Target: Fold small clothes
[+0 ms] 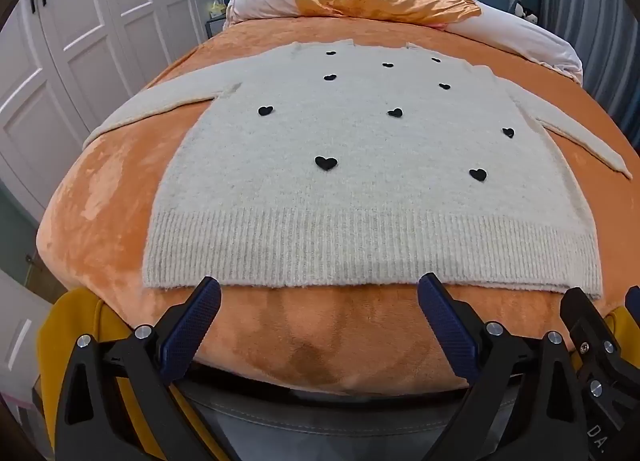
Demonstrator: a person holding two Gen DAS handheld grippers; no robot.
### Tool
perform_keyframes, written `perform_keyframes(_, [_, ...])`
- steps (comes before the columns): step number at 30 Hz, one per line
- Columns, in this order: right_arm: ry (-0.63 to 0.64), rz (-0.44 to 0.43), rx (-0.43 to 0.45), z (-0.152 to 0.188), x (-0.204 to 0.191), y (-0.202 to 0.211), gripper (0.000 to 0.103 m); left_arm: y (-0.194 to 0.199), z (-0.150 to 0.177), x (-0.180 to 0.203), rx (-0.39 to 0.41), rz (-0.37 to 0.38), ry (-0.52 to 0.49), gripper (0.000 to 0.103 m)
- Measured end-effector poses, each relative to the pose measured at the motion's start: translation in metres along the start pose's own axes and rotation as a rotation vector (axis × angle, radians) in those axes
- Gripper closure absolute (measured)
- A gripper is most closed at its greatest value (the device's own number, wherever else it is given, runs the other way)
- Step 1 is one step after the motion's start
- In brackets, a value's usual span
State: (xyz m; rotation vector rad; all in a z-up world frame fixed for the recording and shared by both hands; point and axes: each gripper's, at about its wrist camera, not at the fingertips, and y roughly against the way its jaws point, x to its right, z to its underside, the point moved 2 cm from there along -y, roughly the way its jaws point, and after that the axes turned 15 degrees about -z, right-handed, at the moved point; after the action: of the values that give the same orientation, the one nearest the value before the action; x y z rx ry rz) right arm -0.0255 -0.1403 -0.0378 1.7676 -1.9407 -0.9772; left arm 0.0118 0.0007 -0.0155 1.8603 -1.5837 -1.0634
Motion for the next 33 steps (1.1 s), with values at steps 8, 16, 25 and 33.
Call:
perform_keyframes(8, [-0.031, -0.031, -0.013, -0.001, 0.002, 0.001, 0.005, -0.002, 0.000, -0.007, 0.006, -0.009, -0.003, 0.007])
perform_keyframes(16, [-0.026, -0.028, -0.013, 0.003, 0.004, -0.001, 0.005, 0.006, 0.002, 0.002, 0.008, -0.020, -0.006, 0.007])
perform_keyframes(25, [-0.017, -0.026, -0.012, 0.001, -0.004, 0.001, 0.005, 0.004, 0.000, -0.003, 0.007, -0.017, -0.004, 0.007])
perform_keyframes(33, [-0.017, -0.025, -0.011, 0.001, -0.004, 0.001, 0.005, 0.005, -0.001, -0.003, 0.008, -0.018, -0.004, 0.007])
